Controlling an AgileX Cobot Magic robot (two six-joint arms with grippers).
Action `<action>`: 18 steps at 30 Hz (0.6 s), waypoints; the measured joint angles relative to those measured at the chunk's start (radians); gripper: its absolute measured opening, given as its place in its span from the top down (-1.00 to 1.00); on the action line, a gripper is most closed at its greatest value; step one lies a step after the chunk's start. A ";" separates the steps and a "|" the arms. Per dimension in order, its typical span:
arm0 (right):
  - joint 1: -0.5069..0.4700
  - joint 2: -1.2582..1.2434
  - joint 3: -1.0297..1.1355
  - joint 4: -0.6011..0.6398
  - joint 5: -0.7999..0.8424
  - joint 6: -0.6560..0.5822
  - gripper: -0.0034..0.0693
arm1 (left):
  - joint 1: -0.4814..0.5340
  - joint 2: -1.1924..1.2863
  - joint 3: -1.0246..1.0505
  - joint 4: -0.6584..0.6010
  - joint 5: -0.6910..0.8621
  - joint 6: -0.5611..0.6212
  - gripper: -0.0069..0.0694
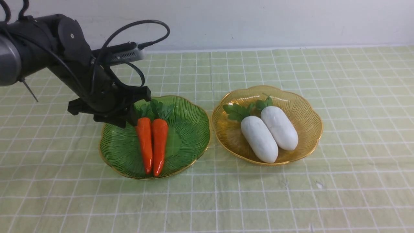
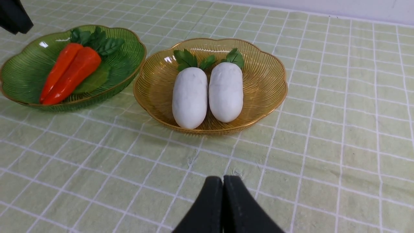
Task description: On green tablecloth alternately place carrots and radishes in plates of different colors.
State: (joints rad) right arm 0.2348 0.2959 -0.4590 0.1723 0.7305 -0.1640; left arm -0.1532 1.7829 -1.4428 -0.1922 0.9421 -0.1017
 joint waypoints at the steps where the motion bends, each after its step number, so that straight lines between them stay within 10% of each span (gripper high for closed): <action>1: 0.000 0.000 0.000 0.000 0.000 0.000 0.95 | 0.000 -0.050 0.000 0.000 0.011 0.047 0.75; 18: 0.000 0.000 0.000 0.026 -0.090 -0.011 0.95 | 0.000 -0.404 0.030 0.034 0.288 0.220 0.84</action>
State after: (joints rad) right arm 0.2348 0.2959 -0.4590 0.1980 0.6409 -0.1751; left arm -0.1532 1.3787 -1.4129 -0.1585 1.2298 0.1184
